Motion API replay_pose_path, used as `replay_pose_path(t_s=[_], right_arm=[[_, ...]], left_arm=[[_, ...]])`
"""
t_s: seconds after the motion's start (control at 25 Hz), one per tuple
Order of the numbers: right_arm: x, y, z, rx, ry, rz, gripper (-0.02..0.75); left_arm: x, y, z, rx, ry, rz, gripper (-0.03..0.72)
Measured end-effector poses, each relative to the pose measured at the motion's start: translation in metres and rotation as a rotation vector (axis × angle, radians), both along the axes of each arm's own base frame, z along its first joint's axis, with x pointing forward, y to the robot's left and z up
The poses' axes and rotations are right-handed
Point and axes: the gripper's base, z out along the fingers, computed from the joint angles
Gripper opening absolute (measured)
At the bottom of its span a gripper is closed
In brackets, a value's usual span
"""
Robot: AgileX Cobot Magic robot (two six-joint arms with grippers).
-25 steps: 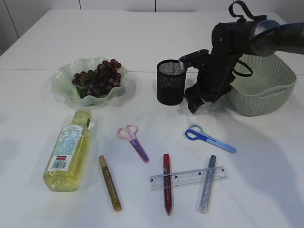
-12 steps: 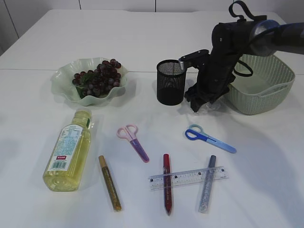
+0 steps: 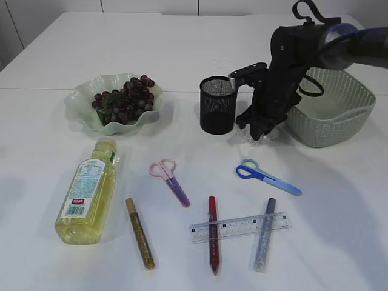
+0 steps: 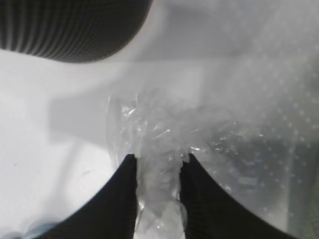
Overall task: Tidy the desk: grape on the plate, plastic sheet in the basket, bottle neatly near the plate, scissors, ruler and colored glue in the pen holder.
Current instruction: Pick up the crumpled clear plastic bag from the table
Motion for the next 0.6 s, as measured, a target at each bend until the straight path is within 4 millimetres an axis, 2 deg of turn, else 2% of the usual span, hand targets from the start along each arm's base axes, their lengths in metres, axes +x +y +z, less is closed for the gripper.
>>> replay_pose_path(t_s=[0.28,0.48,0.6], right_arm=[[0.003,0.001,0.015,0.004,0.007,-0.016,0.204],[0.002,0.001,0.017,0.002,0.018,-0.018,0.202],[0.000,0.000,0.028,0.005,0.006,-0.017,0.201]], left_arm=[[0.000,0.000,0.000,0.000,0.000,0.000,0.435],[0.000,0.000,0.000,0.000,-0.002,0.000,0.435],[0.000,0.000,0.000,0.000,-0.002,0.000,0.435]])
